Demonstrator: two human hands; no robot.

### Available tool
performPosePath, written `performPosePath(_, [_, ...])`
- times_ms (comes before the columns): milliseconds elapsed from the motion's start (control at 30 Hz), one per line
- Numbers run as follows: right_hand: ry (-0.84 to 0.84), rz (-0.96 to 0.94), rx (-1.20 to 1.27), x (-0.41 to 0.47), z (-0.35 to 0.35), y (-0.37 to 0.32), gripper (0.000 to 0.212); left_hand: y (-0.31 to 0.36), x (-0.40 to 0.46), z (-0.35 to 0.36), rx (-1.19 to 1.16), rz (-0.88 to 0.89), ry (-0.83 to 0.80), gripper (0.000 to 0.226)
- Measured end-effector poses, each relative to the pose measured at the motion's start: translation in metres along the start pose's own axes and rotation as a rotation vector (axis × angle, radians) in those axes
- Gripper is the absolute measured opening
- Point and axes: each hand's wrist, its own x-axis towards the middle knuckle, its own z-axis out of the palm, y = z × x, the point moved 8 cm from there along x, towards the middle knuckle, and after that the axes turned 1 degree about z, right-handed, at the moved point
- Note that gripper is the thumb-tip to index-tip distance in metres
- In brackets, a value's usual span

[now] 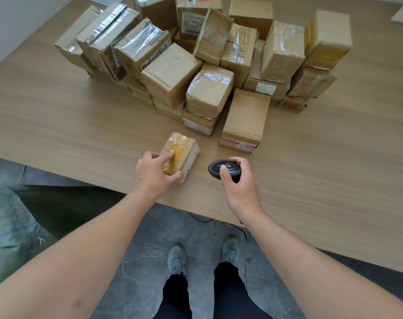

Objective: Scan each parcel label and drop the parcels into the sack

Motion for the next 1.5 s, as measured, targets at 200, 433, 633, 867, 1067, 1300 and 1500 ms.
performPosePath(200, [-0.044,-0.104,-0.001,0.002,0.003,-0.016,0.027,-0.022,0.017,-0.007,-0.177,-0.003,-0.07,0.067])
performPosePath(433, [-0.083,-0.192,-0.001,0.007,0.02,-0.039,0.029,-0.044,0.023,0.01,-0.355,-0.055,-0.111,0.093])
performPosePath(633, [-0.105,-0.261,0.02,0.008,0.035,-0.059,0.024,-0.054,0.034,0.021,-0.549,-0.047,-0.152,0.097])
performPosePath(867, [-0.122,-0.35,-0.07,0.003,0.041,-0.086,0.039,-0.049,0.036,0.013,-0.578,-0.048,-0.163,0.094])
performPosePath(1067, [-0.104,-0.352,-0.152,0.004,0.04,-0.086,0.038,-0.05,0.036,0.013,-0.557,-0.056,-0.154,0.094])
performPosePath(1300, [-0.113,-0.355,-0.136,0.003,0.041,-0.089,0.035,-0.045,0.035,0.007,-0.504,-0.05,-0.123,0.093])
performPosePath(1500, [-0.096,-0.312,-0.076,0.006,0.04,-0.079,0.031,-0.036,0.036,-0.001,-0.496,-0.074,-0.089,0.069])
